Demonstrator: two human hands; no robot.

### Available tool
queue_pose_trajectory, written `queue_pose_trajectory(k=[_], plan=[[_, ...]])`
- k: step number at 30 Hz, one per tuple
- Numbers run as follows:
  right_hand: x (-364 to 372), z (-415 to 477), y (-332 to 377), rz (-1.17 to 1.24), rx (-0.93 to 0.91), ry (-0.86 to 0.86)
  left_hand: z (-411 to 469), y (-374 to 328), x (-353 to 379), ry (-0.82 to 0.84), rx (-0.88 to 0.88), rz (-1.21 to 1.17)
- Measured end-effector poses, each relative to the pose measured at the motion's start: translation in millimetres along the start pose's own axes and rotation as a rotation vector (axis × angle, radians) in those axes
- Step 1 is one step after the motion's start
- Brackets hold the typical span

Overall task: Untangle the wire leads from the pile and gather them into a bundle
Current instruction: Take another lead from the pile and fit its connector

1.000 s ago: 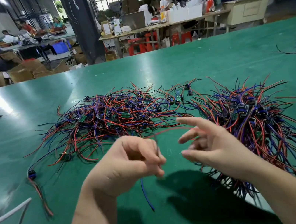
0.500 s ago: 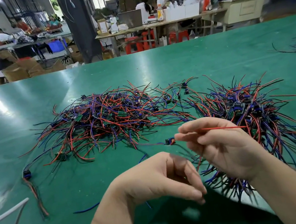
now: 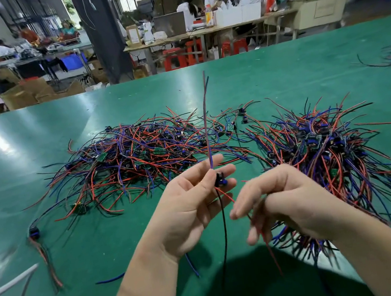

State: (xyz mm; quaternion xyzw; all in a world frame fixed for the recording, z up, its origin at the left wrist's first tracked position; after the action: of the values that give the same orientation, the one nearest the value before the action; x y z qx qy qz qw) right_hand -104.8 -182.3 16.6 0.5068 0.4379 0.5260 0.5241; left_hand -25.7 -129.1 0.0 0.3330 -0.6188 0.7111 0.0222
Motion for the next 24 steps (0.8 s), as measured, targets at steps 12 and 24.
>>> queue_pose_trajectory(k=[12,24], plan=[[-38,2,-3,0.047,-0.087,-0.348,-7,33,21,0.066,-0.215,0.060],[-58,-4,-2,-0.077,-0.070,-0.547,-1,23,9,-0.057,-0.058,0.400]])
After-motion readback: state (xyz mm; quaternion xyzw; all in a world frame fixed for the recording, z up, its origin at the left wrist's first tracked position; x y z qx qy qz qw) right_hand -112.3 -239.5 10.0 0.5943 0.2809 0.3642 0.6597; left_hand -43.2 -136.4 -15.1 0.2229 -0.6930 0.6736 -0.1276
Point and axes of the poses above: each hand's wrist, its own z-axis towards the middle knuckle, its own x-axis out of the palm, y = z × x, the point moved 10 cm from there along z, towards the middle knuckle, and after that the axes turned 3 degrees about y, right-handed, at the moved point
